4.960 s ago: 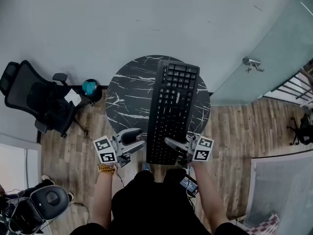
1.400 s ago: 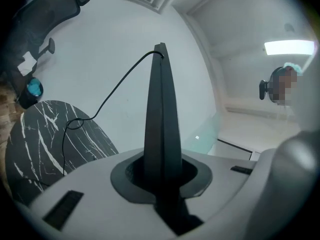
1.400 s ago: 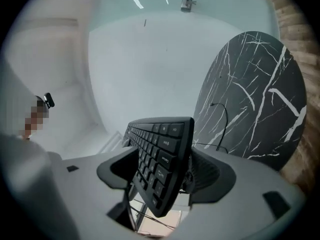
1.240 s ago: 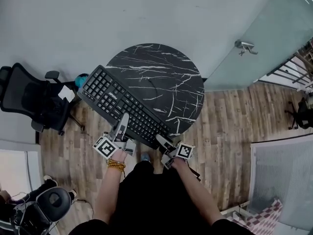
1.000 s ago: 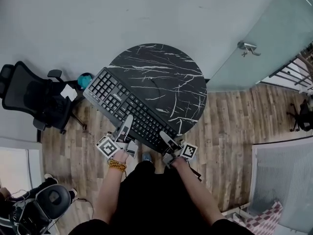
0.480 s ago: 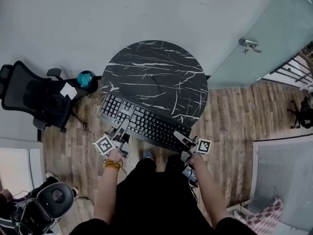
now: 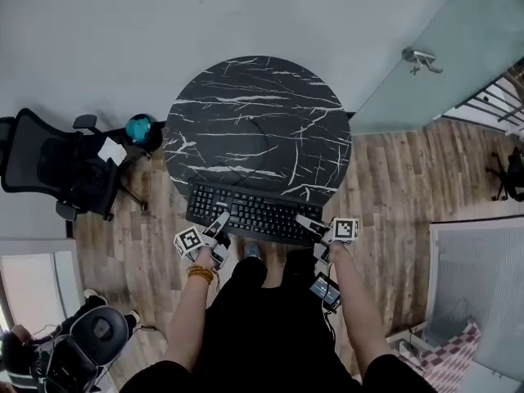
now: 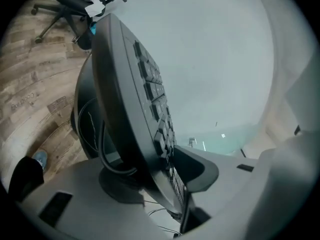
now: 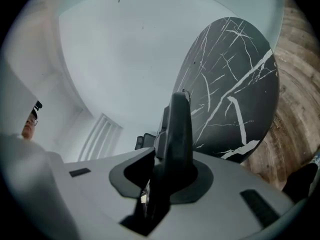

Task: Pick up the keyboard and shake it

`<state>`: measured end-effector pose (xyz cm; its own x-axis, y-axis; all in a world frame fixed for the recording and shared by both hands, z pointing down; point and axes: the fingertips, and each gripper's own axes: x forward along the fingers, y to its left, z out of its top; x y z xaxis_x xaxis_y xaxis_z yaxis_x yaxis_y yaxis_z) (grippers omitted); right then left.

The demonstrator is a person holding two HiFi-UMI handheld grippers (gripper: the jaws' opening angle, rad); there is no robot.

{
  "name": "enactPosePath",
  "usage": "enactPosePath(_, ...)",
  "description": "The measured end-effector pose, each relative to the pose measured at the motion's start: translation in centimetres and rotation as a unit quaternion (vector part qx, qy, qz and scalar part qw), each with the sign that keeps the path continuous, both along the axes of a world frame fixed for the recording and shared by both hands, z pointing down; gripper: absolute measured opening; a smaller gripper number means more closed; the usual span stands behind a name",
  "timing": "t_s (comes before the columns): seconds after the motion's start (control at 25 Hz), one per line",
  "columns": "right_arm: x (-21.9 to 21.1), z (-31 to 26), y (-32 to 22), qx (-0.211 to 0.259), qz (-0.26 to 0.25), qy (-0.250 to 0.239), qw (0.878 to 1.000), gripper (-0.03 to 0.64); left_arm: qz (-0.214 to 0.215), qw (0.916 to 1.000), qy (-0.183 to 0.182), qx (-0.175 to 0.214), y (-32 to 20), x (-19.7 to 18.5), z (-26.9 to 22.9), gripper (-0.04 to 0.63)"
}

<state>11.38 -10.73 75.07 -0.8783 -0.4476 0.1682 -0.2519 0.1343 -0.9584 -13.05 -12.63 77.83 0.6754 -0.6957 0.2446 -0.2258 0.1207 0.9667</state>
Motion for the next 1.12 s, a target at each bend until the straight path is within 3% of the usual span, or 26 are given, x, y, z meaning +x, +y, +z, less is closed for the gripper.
enactPosePath(0.08,-0.1,0.5,-0.2,0.004,-0.007,-0.008,1.0,0.098,0.019,0.9998,0.005,-0.006,0.5,0.3,1.0,0.186)
enactPosePath(0.2,-0.3,1.4,-0.5,-0.007,-0.01,-0.009,1.0,0.098,0.077,0.9969,-0.012,-0.003,1.5,1.3,1.9,0.268)
enactPosePath(0.28,-0.1,2.4,-0.8,-0.016,-0.013,0.011,1.0,0.101,0.119,0.9914,-0.054,-0.006,2.3,1.7,2.6,0.268)
enactPosePath(0.44,0.7,4.5,-1.9,-0.029,0.0,0.058,0.998,0.109,0.189,0.9694,-0.155,-0.022,3.6,2.3,4.7,0.268)
enactPosePath(0.52,0.9,4.8,-2.9,-0.026,0.012,0.07,0.997,0.117,0.194,0.9625,-0.188,-0.018,3.4,2.6,5.1,0.232)
enactPosePath(0.64,0.8,4.9,-4.2,-0.013,0.015,0.084,0.996,0.125,0.188,0.9619,-0.198,-0.017,2.5,3.2,5.0,0.219)
enactPosePath(0.76,1.5,5.5,-5.0,0.004,0.018,0.133,0.991,0.175,0.187,0.9602,-0.206,-0.024,2.1,3.8,5.4,0.219)
enactPosePath(0.84,2.0,6.2,-5.5,0.016,0.023,0.183,0.983,0.22,0.184,0.9587,-0.215,-0.025,1.9,4.0,5.6,0.219)
enactPosePath(1.0,3.2,7.4,-6.3,0.047,0.041,0.29,0.955,0.281,0.176,0.9549,-0.238,-0.021,1.7,4.1,5.8,0.221)
enactPosePath(1.12,3.9,8.4,-6.5,0.048,0.053,0.324,0.943,0.304,0.158,0.9539,-0.254,-0.021,1.6,4.0,5.9,0.221)
